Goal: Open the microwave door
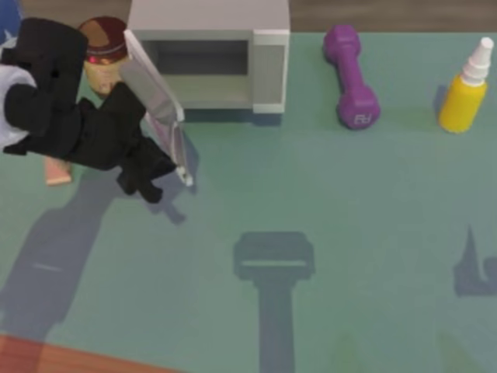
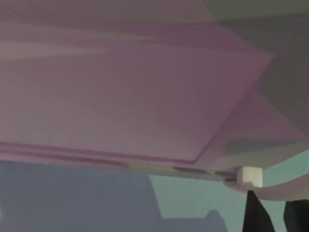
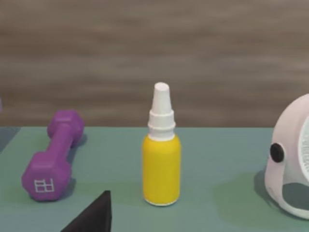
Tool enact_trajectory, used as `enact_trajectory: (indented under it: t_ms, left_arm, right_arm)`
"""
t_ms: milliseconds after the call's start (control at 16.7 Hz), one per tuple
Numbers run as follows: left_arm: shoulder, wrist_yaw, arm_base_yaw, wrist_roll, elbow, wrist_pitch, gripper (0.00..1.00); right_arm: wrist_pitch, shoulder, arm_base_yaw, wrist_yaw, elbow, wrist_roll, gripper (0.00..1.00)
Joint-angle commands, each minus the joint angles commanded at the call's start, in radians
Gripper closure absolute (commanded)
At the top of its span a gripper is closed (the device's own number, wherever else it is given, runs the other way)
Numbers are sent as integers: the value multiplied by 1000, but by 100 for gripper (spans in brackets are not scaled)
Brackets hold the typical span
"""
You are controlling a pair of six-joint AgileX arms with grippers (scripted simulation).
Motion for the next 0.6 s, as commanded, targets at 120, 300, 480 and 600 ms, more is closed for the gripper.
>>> enact_trajectory:
  t_ms: [120,300,480,600]
  left_arm:
    - [0,0,0,0,0,0,100]
    - [0,0,0,0,0,0,100]
    - [-1,6,-4,0,-4,-3,100]
    - [3,15,6,22,0,-16,100]
  right_arm:
    - [0,0,0,0,0,0,0]
    - [0,0,0,0,0,0,0]
    - [0,0,0,0,0,0,0]
    - [0,0,0,0,0,0,0]
